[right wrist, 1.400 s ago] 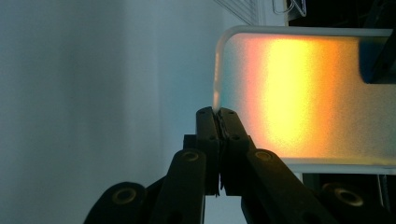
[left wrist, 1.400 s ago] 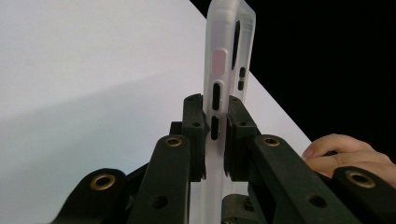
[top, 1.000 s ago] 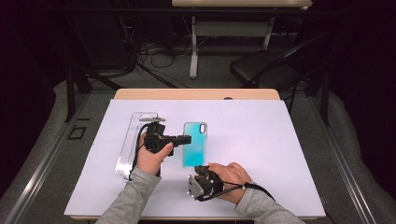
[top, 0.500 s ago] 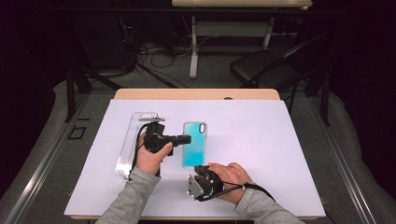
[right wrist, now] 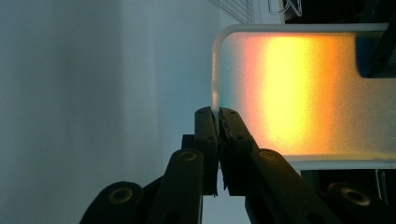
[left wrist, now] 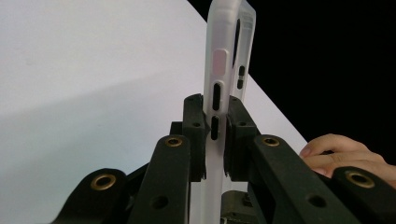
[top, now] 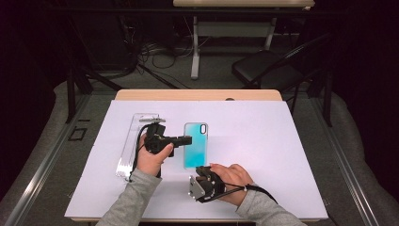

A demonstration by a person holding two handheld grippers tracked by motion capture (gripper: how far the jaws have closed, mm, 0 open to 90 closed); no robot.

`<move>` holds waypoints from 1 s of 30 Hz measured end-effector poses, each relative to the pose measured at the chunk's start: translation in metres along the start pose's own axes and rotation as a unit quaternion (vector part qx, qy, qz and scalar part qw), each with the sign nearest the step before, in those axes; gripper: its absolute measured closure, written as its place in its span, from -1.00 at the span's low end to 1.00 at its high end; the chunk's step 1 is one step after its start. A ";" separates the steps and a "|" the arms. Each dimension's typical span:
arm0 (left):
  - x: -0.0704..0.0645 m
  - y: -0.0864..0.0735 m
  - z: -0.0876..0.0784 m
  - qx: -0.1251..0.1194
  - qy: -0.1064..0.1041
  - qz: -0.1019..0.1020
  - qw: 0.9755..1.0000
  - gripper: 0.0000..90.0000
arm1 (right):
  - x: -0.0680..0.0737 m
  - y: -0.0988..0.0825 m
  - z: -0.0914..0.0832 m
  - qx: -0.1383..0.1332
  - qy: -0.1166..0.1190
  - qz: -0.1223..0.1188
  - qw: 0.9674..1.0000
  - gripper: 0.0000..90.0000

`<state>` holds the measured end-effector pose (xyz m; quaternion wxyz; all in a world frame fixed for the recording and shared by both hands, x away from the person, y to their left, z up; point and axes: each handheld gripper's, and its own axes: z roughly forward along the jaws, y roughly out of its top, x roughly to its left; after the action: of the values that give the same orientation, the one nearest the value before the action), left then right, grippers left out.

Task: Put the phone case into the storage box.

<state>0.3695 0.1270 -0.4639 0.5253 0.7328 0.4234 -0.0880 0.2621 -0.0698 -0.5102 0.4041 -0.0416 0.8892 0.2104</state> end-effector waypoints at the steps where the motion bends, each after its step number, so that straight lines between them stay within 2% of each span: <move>1: 0.000 0.000 0.000 0.000 0.000 0.000 1.000 0.82 | 0.000 0.000 0.000 0.000 0.000 0.001 1.000 0.91; 14: 0.000 0.000 -0.001 -0.002 -0.002 -0.003 1.000 0.82 | -0.001 0.001 -0.001 -0.004 -0.002 0.006 1.000 0.68; 22: 0.003 0.000 -0.005 -0.010 0.002 0.000 1.000 0.82 | -0.002 0.002 -0.005 -0.017 -0.010 0.009 1.000 0.48; 26: 0.005 -0.001 -0.008 -0.013 0.003 -0.002 1.000 0.82 | -0.003 0.002 -0.008 -0.023 -0.018 0.022 0.999 0.35; 30: 0.006 -0.002 -0.012 -0.022 0.006 -0.001 1.000 0.82 | -0.007 0.000 -0.012 -0.033 -0.015 0.049 0.998 0.23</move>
<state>0.3680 0.1409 -0.4632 0.5386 0.7212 0.4291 -0.0754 0.2584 -0.0757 -0.4983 0.4045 -0.0081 0.8767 0.2603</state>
